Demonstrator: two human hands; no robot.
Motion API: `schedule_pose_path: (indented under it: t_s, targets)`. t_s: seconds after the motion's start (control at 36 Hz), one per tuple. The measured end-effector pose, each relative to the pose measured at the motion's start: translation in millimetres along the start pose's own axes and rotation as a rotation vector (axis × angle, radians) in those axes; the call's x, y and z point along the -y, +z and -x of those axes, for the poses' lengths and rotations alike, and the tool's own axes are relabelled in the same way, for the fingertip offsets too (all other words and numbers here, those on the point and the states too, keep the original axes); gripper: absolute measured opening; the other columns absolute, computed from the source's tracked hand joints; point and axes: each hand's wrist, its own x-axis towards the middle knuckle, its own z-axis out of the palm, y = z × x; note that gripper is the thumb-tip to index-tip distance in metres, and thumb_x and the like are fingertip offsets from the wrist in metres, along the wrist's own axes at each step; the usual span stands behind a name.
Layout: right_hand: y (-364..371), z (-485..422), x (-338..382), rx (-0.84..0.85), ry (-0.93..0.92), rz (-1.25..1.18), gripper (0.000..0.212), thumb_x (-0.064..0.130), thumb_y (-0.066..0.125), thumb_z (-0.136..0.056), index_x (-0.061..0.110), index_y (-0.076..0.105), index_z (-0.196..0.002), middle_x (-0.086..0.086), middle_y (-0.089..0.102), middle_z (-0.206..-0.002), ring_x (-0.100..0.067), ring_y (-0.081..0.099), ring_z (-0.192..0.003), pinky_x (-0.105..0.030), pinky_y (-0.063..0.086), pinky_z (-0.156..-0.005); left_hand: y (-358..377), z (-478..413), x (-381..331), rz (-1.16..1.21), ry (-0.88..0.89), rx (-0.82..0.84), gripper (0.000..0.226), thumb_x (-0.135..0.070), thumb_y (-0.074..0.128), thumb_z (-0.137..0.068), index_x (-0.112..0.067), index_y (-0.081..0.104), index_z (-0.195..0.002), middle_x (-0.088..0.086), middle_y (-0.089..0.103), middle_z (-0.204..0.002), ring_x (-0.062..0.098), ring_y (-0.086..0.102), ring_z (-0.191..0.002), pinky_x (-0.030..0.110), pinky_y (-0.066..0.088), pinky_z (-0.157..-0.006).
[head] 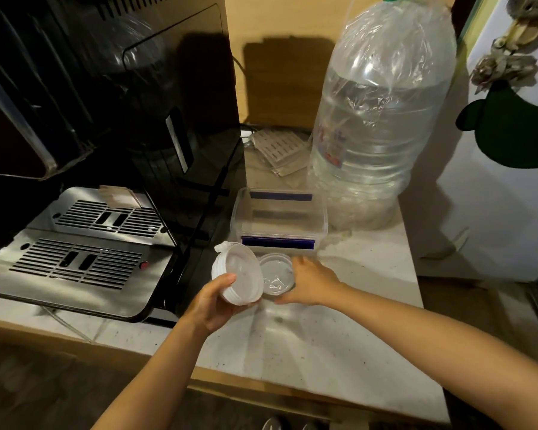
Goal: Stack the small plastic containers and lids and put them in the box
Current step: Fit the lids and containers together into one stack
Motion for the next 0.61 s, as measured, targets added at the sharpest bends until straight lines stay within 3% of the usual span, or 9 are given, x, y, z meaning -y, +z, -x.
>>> schedule_pose_path:
  t_s: [0.22, 0.39, 0.5, 0.61]
  targets:
    - [7.8, -22.2, 35.2, -0.086, 0.115, 0.228, 0.088, 0.067, 0.065, -0.064, 0.005, 0.040, -0.123, -0.014, 0.052, -0.123, -0.029, 0.049, -0.108, -0.033, 0.046, -0.082, -4.6, 1.5, 0.4, -0.004, -0.007, -0.026, 0.093, -0.039, 0.090, -0.019, -0.017, 0.053, -0.102, 0.013, 0.055, -0.099, 0.027, 0.057, -0.090, 0.036, 0.059, -0.065]
    - [14.5, -33.1, 41.8, -0.062, 0.147, 0.382, 0.090, 0.068, 0.062, -0.066, 0.004, 0.038, -0.125, -0.015, 0.050, -0.127, -0.030, 0.047, -0.115, -0.036, 0.041, -0.096, -8.1, 0.3, 0.2, -0.003, -0.022, -0.022, 0.095, -0.039, 0.090, -0.022, -0.018, 0.051, -0.106, 0.014, 0.054, -0.102, 0.027, 0.058, -0.092, 0.038, 0.059, -0.068]
    - [14.3, -35.0, 41.2, -0.055, 0.145, 0.402, 0.089, 0.065, 0.065, -0.066, 0.003, 0.039, -0.124, -0.014, 0.051, -0.126, -0.029, 0.048, -0.115, -0.034, 0.039, -0.094, -11.7, -2.3, 0.5, 0.019, -0.033, -0.027, 0.094, -0.039, 0.090, -0.022, -0.016, 0.052, -0.105, 0.014, 0.055, -0.101, 0.025, 0.065, -0.086, 0.038, 0.061, -0.064]
    - [10.3, -29.2, 36.8, -0.029, 0.122, 0.351, 0.089, 0.061, 0.068, -0.066, 0.005, 0.036, -0.127, -0.014, 0.049, -0.128, -0.030, 0.045, -0.116, -0.034, 0.036, -0.095, -14.7, -4.9, 0.7, 0.032, -0.047, -0.010, 0.090, -0.038, 0.090, -0.026, -0.018, 0.053, -0.105, 0.013, 0.053, -0.101, 0.026, 0.059, -0.091, 0.037, 0.060, -0.065]
